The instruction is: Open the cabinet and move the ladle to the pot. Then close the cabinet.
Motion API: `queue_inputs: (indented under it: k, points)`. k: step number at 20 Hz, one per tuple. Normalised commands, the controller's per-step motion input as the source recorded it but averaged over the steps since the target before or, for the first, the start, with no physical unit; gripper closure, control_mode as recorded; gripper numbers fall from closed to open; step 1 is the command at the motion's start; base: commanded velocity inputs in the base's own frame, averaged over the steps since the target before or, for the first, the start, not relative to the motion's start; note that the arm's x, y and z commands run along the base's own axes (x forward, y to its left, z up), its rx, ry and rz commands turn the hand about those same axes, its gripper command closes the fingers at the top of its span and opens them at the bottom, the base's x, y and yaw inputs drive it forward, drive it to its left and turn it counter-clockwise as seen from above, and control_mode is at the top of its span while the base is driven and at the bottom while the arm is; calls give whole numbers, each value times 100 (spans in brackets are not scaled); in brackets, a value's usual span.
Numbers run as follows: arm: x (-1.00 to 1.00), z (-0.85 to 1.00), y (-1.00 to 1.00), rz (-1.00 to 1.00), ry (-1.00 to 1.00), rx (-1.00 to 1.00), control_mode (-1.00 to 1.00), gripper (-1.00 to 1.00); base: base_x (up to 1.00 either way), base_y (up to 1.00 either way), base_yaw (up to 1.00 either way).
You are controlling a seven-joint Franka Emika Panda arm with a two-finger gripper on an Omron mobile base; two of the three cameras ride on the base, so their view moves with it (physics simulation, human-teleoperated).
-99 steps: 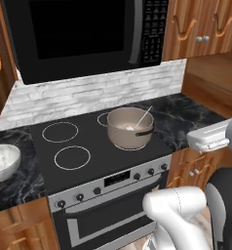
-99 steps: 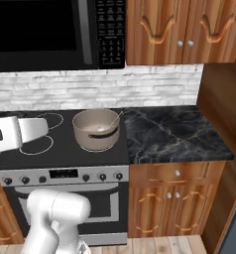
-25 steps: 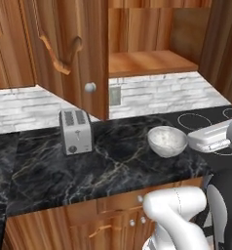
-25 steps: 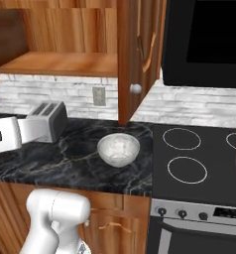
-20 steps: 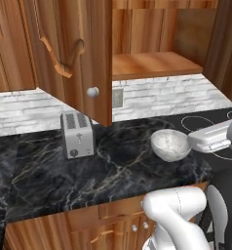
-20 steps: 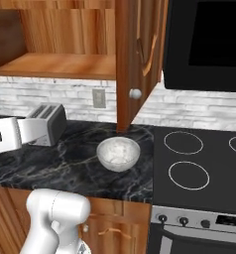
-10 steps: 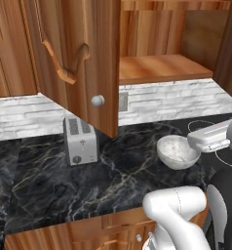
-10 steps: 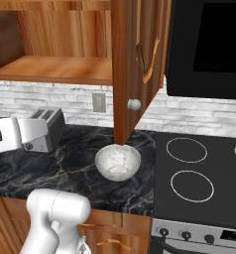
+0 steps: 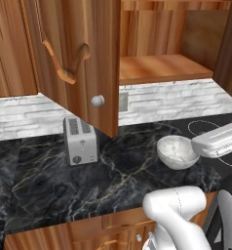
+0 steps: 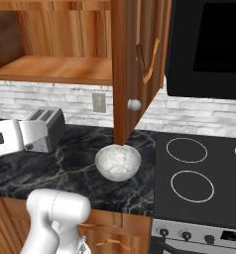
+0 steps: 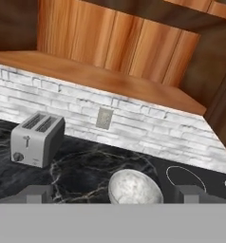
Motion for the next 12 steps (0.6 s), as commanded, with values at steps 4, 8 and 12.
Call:
queue_inputs:
  k: [4, 8, 12]
  points:
    - [-44, 2, 0, 2, 2, -3, -100, -100, 0, 0, 0]
    - [-36, 15, 2, 0, 9, -4, -100, -100, 0, 0, 0]
    - [-39, 24, 0, 0, 10, -5, -100, -100, 0, 0, 0]
